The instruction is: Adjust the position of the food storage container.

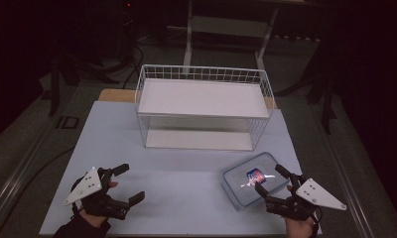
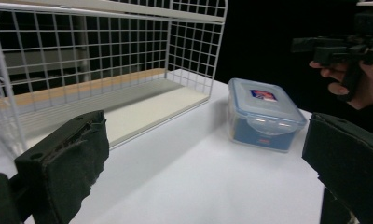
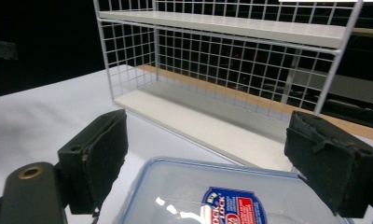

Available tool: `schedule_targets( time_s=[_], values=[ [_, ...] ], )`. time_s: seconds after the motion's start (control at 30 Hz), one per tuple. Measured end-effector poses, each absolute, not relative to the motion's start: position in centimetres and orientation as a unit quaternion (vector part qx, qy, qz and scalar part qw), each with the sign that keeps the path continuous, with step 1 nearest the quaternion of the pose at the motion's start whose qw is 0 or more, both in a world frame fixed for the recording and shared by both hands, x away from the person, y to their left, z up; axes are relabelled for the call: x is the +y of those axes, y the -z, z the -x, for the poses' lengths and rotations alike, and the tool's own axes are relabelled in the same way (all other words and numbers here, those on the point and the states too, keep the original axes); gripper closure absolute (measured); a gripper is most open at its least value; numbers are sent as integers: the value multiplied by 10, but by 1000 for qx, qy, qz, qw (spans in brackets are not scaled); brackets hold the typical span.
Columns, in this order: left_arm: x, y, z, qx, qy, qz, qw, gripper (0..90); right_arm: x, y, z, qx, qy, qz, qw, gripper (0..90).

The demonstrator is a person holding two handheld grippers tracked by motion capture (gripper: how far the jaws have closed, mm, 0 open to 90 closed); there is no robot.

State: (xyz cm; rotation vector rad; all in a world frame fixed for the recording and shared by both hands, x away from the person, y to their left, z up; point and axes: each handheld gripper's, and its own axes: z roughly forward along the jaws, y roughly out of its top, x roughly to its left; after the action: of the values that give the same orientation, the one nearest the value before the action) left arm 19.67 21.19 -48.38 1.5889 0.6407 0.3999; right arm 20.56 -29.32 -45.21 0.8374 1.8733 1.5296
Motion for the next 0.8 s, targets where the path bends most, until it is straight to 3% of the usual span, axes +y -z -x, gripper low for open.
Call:
schedule_targets(
  time_s=[0.37,0.57,0.6,0.63,0.67,0.7,0.73,0.77,0.8],
  values=[
    [208,482,-194,265,-185,-704,632,5,-296,441,-208,706,-573,-316,271,118],
    [208,481,-194,262,-189,-702,635,5,-304,432,-218,711,-548,-327,297,145],
    [207,481,-193,262,-189,-701,635,5,-311,432,-224,712,-550,-336,277,215],
    [207,481,-193,262,-189,-701,635,5,-314,433,-226,713,-550,-339,271,215],
    [207,481,-193,261,-190,-703,634,5,-317,435,-228,716,-544,-343,270,303],
    [207,481,-193,261,-190,-703,634,5,-317,435,-228,716,-544,-343,270,303],
    [207,482,-194,260,-189,-704,633,5,-322,439,-229,726,-530,-348,266,404],
    [207,482,-194,260,-189,-704,633,5,-322,439,-229,726,-530,-348,266,404],
    [206,482,-194,261,-187,-704,634,5,-326,445,-229,734,-516,-353,266,525]
  ],
)
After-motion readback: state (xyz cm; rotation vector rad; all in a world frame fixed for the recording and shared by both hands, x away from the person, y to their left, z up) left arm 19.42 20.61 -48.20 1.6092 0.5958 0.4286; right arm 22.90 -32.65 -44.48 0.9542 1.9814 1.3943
